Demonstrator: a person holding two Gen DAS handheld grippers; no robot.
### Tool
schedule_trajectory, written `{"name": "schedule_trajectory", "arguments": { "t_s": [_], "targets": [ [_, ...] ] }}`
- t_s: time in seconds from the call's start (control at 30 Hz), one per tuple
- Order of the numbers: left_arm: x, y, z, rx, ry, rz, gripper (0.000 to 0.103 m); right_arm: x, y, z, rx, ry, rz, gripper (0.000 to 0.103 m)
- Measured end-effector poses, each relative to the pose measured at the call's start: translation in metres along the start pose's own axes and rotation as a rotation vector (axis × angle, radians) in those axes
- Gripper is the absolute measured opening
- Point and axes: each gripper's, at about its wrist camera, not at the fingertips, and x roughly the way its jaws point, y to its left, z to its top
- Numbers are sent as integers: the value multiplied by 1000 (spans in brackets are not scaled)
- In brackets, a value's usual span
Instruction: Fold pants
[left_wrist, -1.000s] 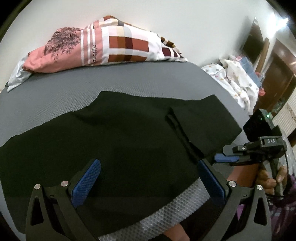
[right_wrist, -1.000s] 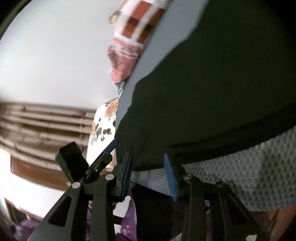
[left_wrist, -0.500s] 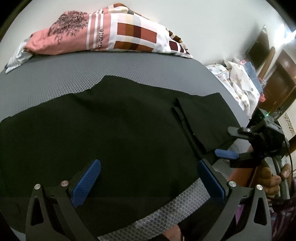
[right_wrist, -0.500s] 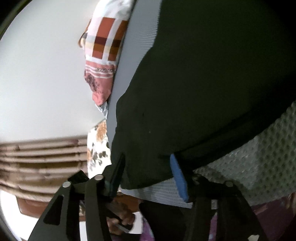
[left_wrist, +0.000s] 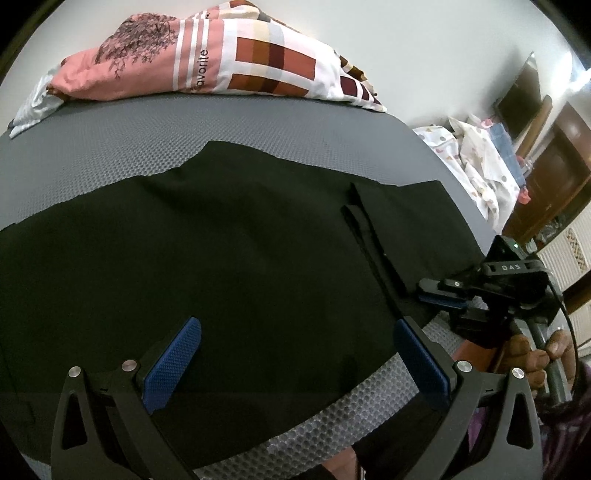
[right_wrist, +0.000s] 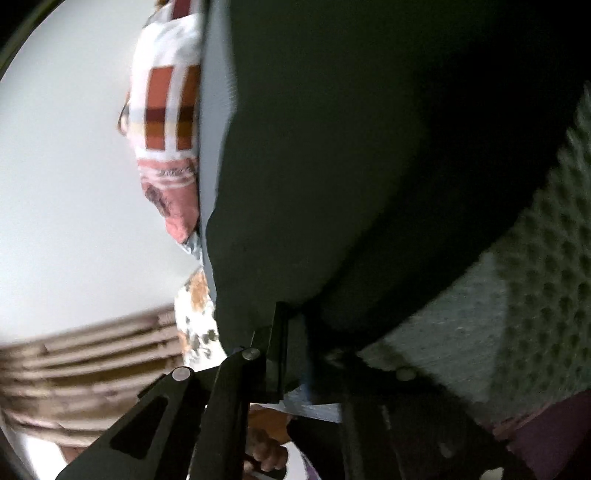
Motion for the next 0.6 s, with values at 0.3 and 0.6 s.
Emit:
{"name": "schedule_trajectory", "arguments": {
  "t_s": [0.3,0.6],
  "targets": [
    [-1,6,1,-23,-4,9,103,-10,27,-17,-150,33,8,5],
    [2,-1,-1,15,8,25,103,-6,4,-16,-131,89,-34,5]
  ]
}}
